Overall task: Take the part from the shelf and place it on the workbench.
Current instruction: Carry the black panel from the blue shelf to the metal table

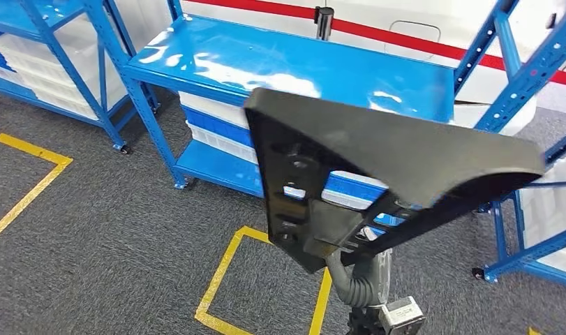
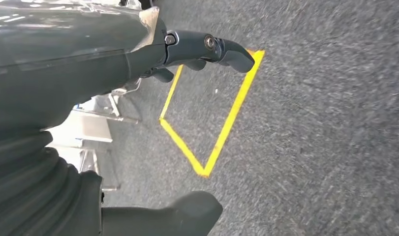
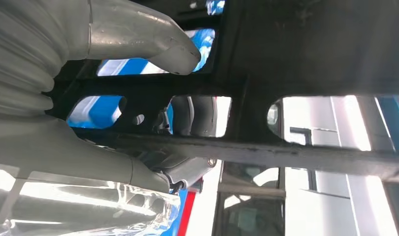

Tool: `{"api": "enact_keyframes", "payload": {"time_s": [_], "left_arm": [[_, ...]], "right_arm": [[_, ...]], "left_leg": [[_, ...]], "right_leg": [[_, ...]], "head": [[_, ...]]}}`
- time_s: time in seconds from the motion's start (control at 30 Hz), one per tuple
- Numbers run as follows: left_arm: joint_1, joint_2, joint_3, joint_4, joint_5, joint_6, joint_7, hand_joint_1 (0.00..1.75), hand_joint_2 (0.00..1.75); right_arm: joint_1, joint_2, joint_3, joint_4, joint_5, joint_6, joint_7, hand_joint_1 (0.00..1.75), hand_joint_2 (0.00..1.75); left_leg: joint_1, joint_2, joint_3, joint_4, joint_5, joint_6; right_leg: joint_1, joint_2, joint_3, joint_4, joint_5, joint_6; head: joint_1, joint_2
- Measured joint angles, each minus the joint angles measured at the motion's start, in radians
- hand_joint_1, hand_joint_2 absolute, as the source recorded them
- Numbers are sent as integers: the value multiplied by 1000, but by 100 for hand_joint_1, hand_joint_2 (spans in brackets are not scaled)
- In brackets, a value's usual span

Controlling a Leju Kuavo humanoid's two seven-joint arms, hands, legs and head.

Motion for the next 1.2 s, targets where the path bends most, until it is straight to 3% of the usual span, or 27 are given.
{"api": "enact_keyframes", "payload": {"time_s": [0.07, 0.1, 0.13, 0.17, 0.23, 0.27, 0.33, 0.4, 0.47, 0.53, 0.6, 0.63, 0.67, 0.77, 0.83, 0.9, 0.97, 1.0, 1.07, 1.13, 1.17, 1.2], "left_arm": [[-1, -1, 0, 0, 0, -24, 0, 0, 175], [2, 0, 0, 0, 2, -34, 0, 0, 175], [6, 1, 0, 0, 6, -42, 0, 0, 175], [11, 4, 0, 1, 10, -51, 0, 0, 175], [19, 10, 1, 1, 18, -63, 0, 0, 175], [21, 14, 1, 1, 20, -68, 0, 0, 175], [26, 23, 2, 2, 23, -76, 0, 0, 175], [32, 36, 4, 3, 28, -80, 0, 0, 175], [39, 47, 4, 4, 32, -81, 0, 0, 175], [41, 52, 6, 5, 34, -81, 1, 0, 175], [42, 55, 9, 5, 35, -82, 1, 0, 175], [42, 56, 10, 5, 34, -83, 1, 0, 175], [43, 57, 10, 5, 31, -84, 1, 0, 175], [39, 60, 9, 5, 11, -89, 2, 0, 175], [29, 60, 2, 4, -17, -94, 2, 0, 175], [22, 59, -13, 4, -47, -93, 1, 0, 175], [16, 51, -27, 4, -68, -82, 1, 0, 175], [9, 43, -31, 4, -73, -73, 1, 0, 175], [-5, 21, -37, 4, -77, -48, 2, 0, 175], [-11, -3, -41, 3, -79, -30, 1, 0, 175], [-11, -14, -43, 3, -80, -25, 1, 0, 175], [-10, -24, -44, 3, -83, -23, 1, 0, 175]], "right_arm": [[2, -11, 2, 3, -14, -2, -1, 175, 175], [5, -16, 4, 6, -17, -5, -1, 175, 175], [7, -19, 7, 9, -18, -8, -1, 175, 175], [8, -22, 11, 12, -18, -12, -1, 175, 175], [6, -23, 24, 19, -17, -21, -1, 175, 175], [4, -22, 32, 23, -16, -26, -1, 175, 175], [-2, -22, 53, 33, -15, -37, -1, 175, 175], [-11, -21, 73, 43, -15, -46, -1, 175, 175], [-19, -18, 88, 51, -16, -52, -1, 175, 175], [-21, -17, 101, 58, -20, -72, -1, 175, 175], [-22, -24, 119, 64, -30, -119, -1, 175, 175], [-22, -29, 129, 67, -37, -146, -1, 175, 175], [-22, -34, 138, 70, -42, -167, -1, 175, 175], [-18, -50, 160, 71, -58, -234, -1, 175, 175], [-2, -71, 176, 63, -77, -305, -1, 175, 175], [22, -99, 197, 41, -102, -371, -1, 175, 175], [36, -123, 212, 8, -128, -385, -1, 175, 175], [39, -131, 211, -8, -139, -361, -1, 175, 175], [45, -141, 186, -35, -152, -268, -2, 175, 175], [53, -146, 139, -51, -158, -179, -2, 175, 175], [55, -147, 117, -57, -160, -155, -2, 175, 175], [56, -146, 95, -63, -158, -132, -2, 175, 175]], "left_leg": [[-2, -20, -7, 0, 4, 8], [-2, -30, -9, 1, 5, 9], [-3, -41, -11, 1, 6, 9], [-3, -53, -11, 1, 8, 8], [-3, -76, -12, 2, 11, 3], [-6, -87, -13, 5, 12, -1], [-9, -106, -20, 7, 16, -13], [-5, -122, -27, 7, 21, -28], [-2, -104, -45, 36, 1, -40], [-1, -62, -91, 137, -61, -50], [3, -40, -148, 265, -118, -59], [4, -35, -160, 295, -125, -62], [6, -30, -153, 287, -113, -63], [3, 11, -43, 99, -35, -51], [-6, 33, 1, 20, -16, -36], [-13, 18, 1, 11, -14, -23], [-9, 4, 5, -2, -6, -10], [-6, -4, 6, -9, 0, -3], [-2, -21, 4, -13, 6, 5], [-2, -43, 2, -12, 8, 7], [-2, -54, 2, -12, 8, 6], [-1, -67, 2, -10, 9, 5]], "right_leg": [[-4, 30, -66, 141, -61, -7], [-4, 35, -93, 195, -77, -6], [-4, 37, -103, 214, -76, -1], [-5, 40, -93, 192, -58, 6], [-9, 67, -34, 62, 2, 19], [-11, 88, -7, -4, 29, 20], [-10, 113, 15, -70, 55, 13], [-11, 97, 17, -74, 62, -3], [-18, 80, 20, -78, 71, -20], [-19, 59, 19, -80, 75, -31], [-14, 36, 17, -79, 74, -34], [-12, 25, 16, -79, 74, -34], [-11, 15, 15, -79, 74, -35], [-5, -8, 17, -78, 70, -31], [1, -24, 18, -78, 66, -23], [3, -41, 21, -81, 65, -15], [3, -31, 13, -62, 50, -8], [2, -12, -3, -26, 29, -7], [-4, 26, -63, 104, -32, -13], [-9, 37, -118, 216, -68, -8], [-12, 39, -122, 223, -63, 1], [-16, 42, -107, 188, -41, 12]], "head": [[3, 0], [4, 0], [5, 0], [5, 0], [6, 0], [6, 0], [4, 0], [3, 0], [0, 0], [-7, 0], [-9, 0], [-9, 0], [-9, 0], [-9, 0], [-7, 0], [-5, 0], [-4, 0], [-3, 0], [-1, 0], [0, 0], [1, 0], [1, 0]]}}
